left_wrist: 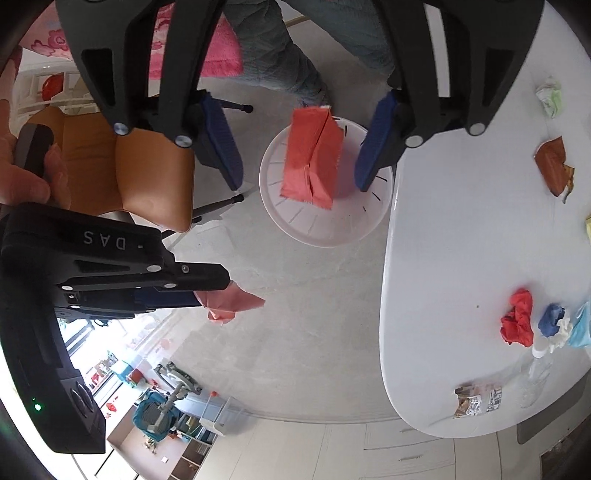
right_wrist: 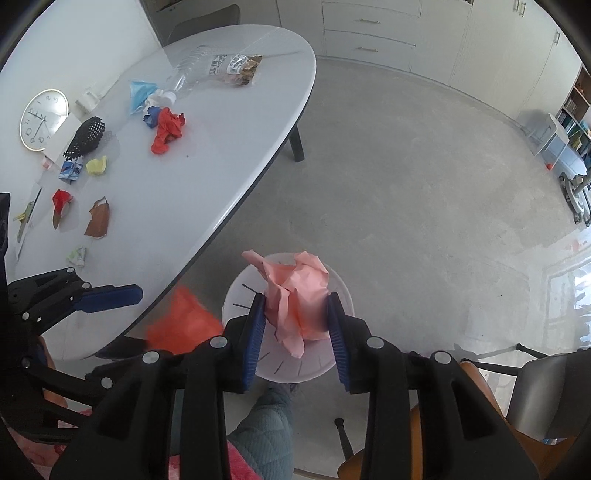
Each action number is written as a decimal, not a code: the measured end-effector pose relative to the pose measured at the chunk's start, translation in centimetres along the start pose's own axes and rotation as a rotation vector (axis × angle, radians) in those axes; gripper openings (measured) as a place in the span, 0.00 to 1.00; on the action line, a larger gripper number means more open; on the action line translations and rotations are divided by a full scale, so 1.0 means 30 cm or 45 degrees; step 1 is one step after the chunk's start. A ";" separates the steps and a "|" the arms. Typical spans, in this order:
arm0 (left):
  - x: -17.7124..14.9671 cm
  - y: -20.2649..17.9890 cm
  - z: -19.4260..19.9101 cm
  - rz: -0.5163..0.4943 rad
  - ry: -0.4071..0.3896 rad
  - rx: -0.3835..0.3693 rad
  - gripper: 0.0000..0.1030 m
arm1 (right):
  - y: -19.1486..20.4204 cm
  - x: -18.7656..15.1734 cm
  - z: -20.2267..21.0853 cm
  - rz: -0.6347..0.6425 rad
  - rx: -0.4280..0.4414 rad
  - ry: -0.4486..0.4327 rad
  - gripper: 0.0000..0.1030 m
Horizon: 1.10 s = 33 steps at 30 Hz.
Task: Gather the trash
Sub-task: 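Open the right tool over the bin while the left tool drops the red wrapper in, then grasp the crumpled red paper with the left tool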
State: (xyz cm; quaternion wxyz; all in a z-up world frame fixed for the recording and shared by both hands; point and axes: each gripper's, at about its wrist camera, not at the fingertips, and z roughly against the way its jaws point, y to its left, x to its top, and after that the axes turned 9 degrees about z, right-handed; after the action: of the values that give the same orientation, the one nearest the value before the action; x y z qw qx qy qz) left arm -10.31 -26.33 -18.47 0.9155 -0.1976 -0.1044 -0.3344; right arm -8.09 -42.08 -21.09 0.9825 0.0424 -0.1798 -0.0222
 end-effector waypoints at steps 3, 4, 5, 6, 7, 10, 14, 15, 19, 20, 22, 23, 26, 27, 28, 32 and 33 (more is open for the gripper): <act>0.006 -0.013 0.007 0.024 -0.007 0.027 0.69 | 0.003 0.008 -0.015 0.023 0.036 -0.002 0.35; 0.008 -0.010 0.018 0.031 -0.013 0.039 0.70 | 0.008 0.011 -0.021 0.034 0.050 0.000 0.35; 0.008 -0.004 0.031 0.041 -0.024 0.052 0.72 | 0.015 0.013 -0.029 0.049 0.064 0.003 0.35; 0.011 0.011 0.040 0.053 -0.039 0.068 0.73 | 0.024 0.013 -0.035 0.064 0.075 0.006 0.35; 0.009 0.015 0.061 0.066 -0.055 0.092 0.77 | 0.036 0.014 -0.044 0.080 0.088 0.011 0.37; -0.004 0.056 0.135 0.117 -0.110 0.182 0.81 | 0.076 0.010 -0.078 0.135 0.109 0.044 0.57; -0.036 0.148 0.247 0.226 -0.179 0.257 0.85 | 0.132 0.010 -0.091 0.211 0.083 0.049 0.83; -0.043 0.188 0.276 0.255 -0.197 0.277 0.86 | 0.146 0.015 -0.090 0.223 0.081 0.044 0.86; -0.102 0.317 0.373 0.392 -0.249 0.358 0.86 | 0.209 0.061 -0.064 0.240 0.088 0.001 0.94; -0.113 0.357 0.394 0.429 -0.259 0.377 0.86 | 0.232 0.079 -0.057 0.243 0.095 -0.013 0.95; -0.143 0.437 0.439 0.504 -0.278 0.416 0.87 | 0.285 0.120 -0.044 0.262 0.107 -0.040 0.98; -0.158 0.474 0.464 0.539 -0.290 0.433 0.89 | 0.318 0.142 -0.039 0.279 0.108 -0.053 0.98; -0.191 0.576 0.540 0.618 -0.338 0.486 0.93 | 0.414 0.202 -0.030 0.329 0.106 -0.083 0.98; -0.199 0.609 0.566 0.641 -0.356 0.505 0.93 | 0.445 0.219 -0.030 0.340 0.108 -0.095 0.98; -0.207 0.641 0.587 0.659 -0.369 0.516 0.93 | 0.477 0.239 -0.029 0.348 0.111 -0.106 0.98; -0.227 0.789 0.640 0.726 -0.395 0.544 0.93 | 0.595 0.311 -0.044 0.343 0.136 -0.137 0.98; -0.234 0.824 0.646 0.739 -0.398 0.547 0.93 | 0.624 0.328 -0.053 0.337 0.138 -0.140 0.98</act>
State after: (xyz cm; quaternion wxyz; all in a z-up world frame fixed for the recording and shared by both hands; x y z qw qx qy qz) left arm -0.59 3.31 -10.51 0.9656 -0.0713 -0.2500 0.0018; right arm 2.20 -23.91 -17.40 0.9618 0.0700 -0.2384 0.1150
